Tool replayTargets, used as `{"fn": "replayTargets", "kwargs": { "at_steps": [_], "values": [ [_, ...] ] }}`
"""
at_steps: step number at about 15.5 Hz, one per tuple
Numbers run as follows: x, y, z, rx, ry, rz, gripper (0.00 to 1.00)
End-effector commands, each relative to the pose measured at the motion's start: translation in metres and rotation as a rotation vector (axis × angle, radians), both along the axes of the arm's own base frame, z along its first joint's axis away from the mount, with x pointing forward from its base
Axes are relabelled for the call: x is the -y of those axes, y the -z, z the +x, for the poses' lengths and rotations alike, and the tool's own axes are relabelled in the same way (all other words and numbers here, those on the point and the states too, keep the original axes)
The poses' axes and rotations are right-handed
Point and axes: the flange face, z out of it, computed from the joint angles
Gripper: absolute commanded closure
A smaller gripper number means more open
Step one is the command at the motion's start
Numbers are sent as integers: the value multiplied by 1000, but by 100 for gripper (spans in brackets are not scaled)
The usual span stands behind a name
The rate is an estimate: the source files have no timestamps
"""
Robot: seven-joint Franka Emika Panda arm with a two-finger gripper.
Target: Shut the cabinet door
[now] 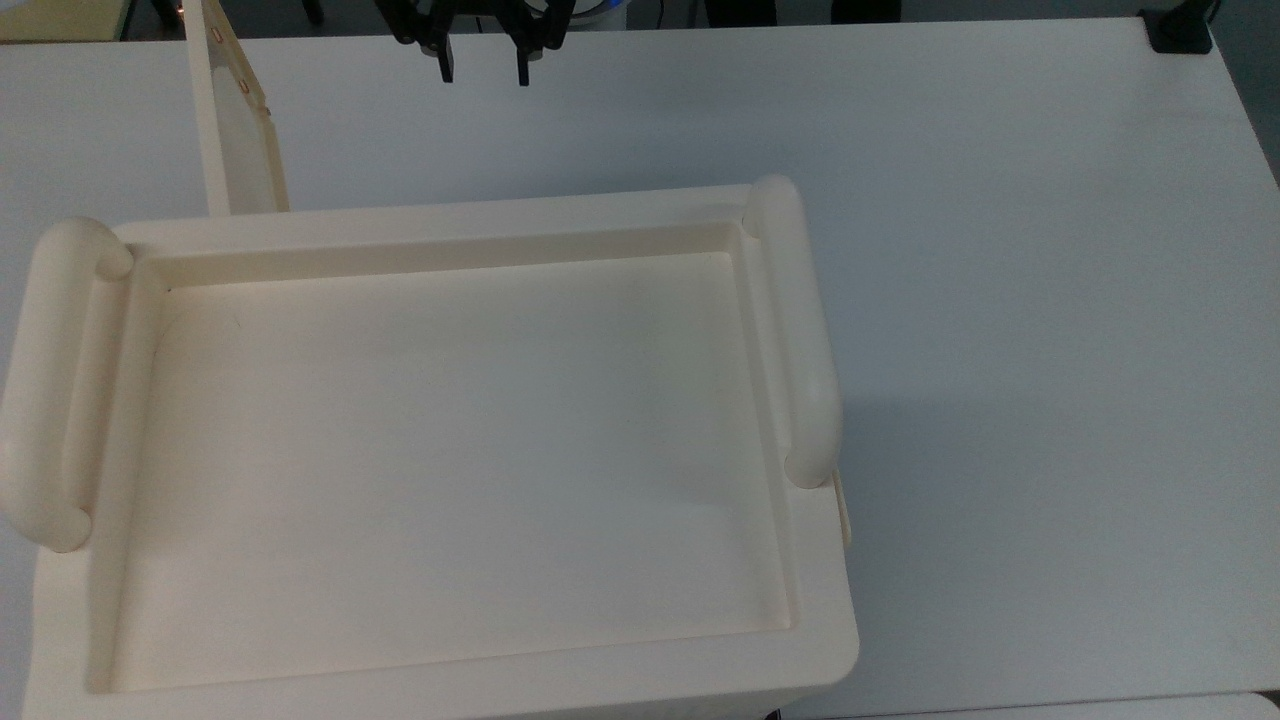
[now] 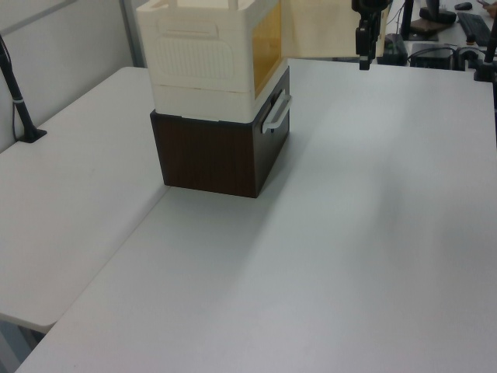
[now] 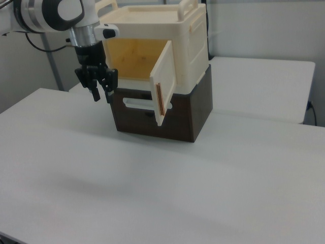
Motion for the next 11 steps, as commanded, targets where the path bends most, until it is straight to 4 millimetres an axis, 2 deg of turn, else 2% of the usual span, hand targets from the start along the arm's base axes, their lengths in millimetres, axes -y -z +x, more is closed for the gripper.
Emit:
{"fn": "replayTargets", "kwargs": {
  "at_steps": [1, 6, 9, 10, 11],
  "values": [
    [-1, 2, -4, 12, -14, -6, 100],
    [2, -1, -4, 15, -6, -5, 100],
    [19, -29, -4, 70, 36, -5, 100],
    [34, -54, -8, 117, 64, -5, 100],
    [45, -68, -9, 143, 82, -5, 100]
  ]
}}
